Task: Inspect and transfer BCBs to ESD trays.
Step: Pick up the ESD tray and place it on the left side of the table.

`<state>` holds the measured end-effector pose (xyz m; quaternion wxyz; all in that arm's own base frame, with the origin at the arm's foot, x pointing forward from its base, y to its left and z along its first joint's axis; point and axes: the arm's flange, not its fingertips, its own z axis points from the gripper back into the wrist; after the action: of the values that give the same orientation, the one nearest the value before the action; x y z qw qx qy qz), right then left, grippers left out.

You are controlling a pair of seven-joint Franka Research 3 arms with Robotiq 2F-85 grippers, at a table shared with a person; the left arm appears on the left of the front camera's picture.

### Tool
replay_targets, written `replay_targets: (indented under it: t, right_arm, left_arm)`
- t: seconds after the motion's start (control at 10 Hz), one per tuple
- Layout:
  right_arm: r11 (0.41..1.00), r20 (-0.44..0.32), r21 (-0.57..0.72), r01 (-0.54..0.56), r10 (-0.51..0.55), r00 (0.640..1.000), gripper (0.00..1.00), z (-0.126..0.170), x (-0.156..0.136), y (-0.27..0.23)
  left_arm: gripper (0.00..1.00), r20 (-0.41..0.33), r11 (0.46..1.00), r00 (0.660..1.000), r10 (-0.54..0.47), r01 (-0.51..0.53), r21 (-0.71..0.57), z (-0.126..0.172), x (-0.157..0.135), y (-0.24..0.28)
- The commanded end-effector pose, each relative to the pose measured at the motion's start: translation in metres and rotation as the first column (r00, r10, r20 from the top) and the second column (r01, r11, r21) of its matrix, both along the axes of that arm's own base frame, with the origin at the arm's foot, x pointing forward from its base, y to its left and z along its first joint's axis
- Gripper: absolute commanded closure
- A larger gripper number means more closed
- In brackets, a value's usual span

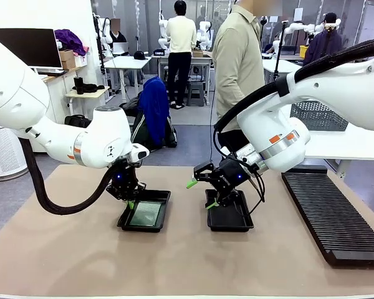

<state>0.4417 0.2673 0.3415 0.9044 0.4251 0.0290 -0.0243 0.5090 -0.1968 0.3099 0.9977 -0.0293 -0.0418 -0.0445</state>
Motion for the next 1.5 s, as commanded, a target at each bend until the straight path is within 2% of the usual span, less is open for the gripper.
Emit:
replay_targets:
  t: [0.0, 0.1, 0.5, 1.4]
  right_arm:
    - [1.000, -0.002, -0.005, 0.001, -0.001, 1.000, 0.00, 0.000, 0.000, 0.000]
    - [1.000, -0.002, -0.005, 0.001, -0.001, 1.000, 0.00, 0.000, 0.000, 0.000]
    - [1.000, -0.002, -0.005, 0.001, -0.001, 1.000, 0.00, 0.000, 0.000, 0.000]
    - [1.000, -0.002, -0.005, 0.001, -0.001, 1.000, 0.00, 0.000, 0.000, 0.000]
  left_arm:
    - [1.00, 0.001, 1.000, 1.000, -0.010, 0.010, 0.001, -0.001, 0.000, -0.001]
    - [0.97, 0.000, 1.000, 1.000, 0.000, 0.000, 0.000, 0.000, 0.000, 0.000]
    - [0.97, -0.012, 0.998, 1.000, 0.009, -0.010, -0.059, 0.002, -0.008, 0.030]
    - [0.97, 0.044, 0.969, 0.999, -0.007, 0.018, -0.246, 0.005, -0.029, 0.130]
